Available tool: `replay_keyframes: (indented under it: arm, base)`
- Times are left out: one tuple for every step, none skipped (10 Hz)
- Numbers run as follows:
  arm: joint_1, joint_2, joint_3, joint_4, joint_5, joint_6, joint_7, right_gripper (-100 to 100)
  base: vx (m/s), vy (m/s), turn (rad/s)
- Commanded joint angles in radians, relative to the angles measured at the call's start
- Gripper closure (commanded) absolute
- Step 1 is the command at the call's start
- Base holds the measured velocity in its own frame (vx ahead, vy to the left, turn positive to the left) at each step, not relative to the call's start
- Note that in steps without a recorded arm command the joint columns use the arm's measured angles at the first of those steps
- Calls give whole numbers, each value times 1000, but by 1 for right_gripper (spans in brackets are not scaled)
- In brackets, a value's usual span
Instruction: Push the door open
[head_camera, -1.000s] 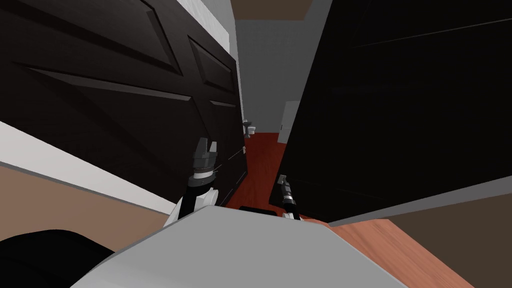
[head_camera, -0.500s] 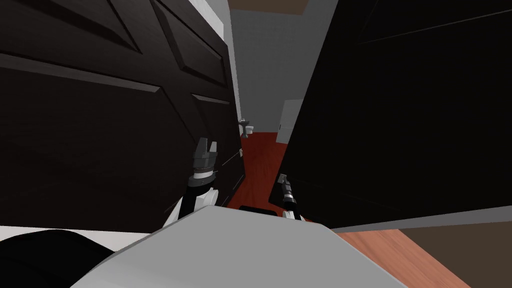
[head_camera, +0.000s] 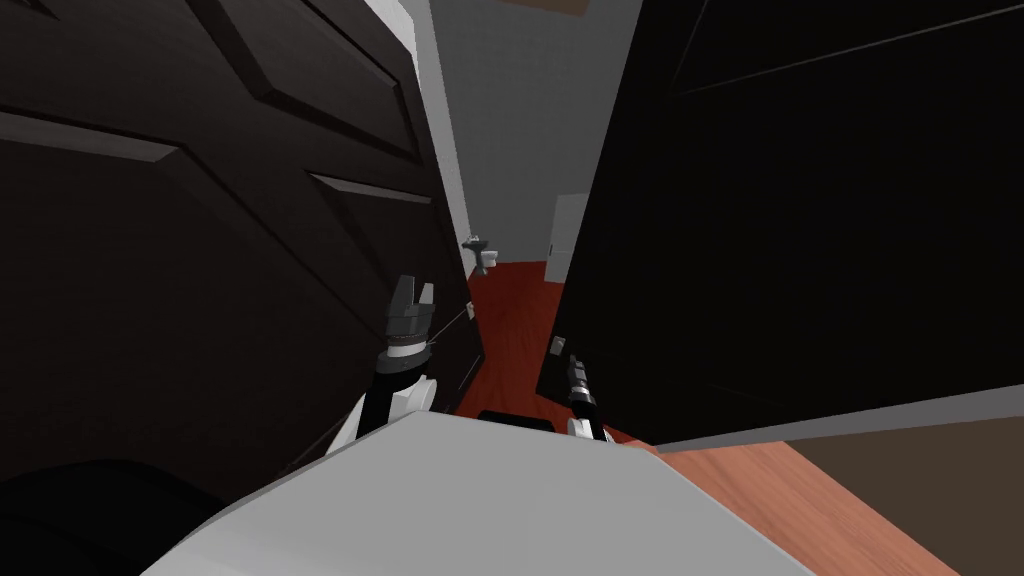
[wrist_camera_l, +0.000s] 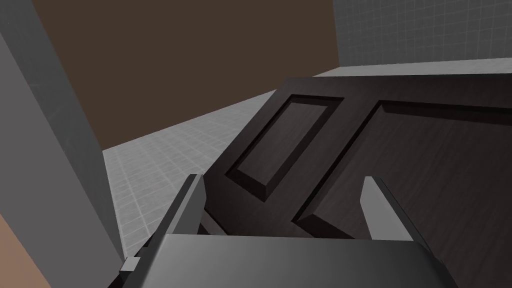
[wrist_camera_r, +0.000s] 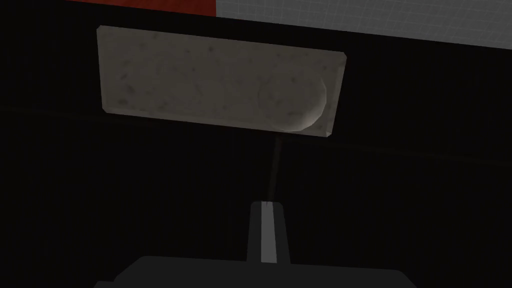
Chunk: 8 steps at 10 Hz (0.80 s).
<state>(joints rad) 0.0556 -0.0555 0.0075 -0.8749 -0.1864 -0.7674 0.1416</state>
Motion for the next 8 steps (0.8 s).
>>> replay_keyframes:
  arm:
    - [4, 6, -2, -8, -4, 8, 1, -100]
    - [6, 14, -4, -13, -8, 13, 2, -100]
    - [8, 23, -6, -18, -12, 17, 4, -100]
    - [10, 34, -8, -23, -15, 21, 5, -100]
    - [12, 51, -10, -28, -18, 25, 6, -100]
    - [14, 43, -8, -29, -16, 24, 6, -100]
    - [14, 33, -8, -24, -15, 18, 11, -100]
    - [13, 30, -8, -22, -15, 15, 14, -100]
  base:
    - [-235, 143, -46]
    - [-233, 188, -63]
    - [-210, 147, -94]
    - [-180, 142, -56]
    - [-182, 140, -65]
    - [-88, 61, -21]
    - [90, -16, -1]
    - [205, -54, 1]
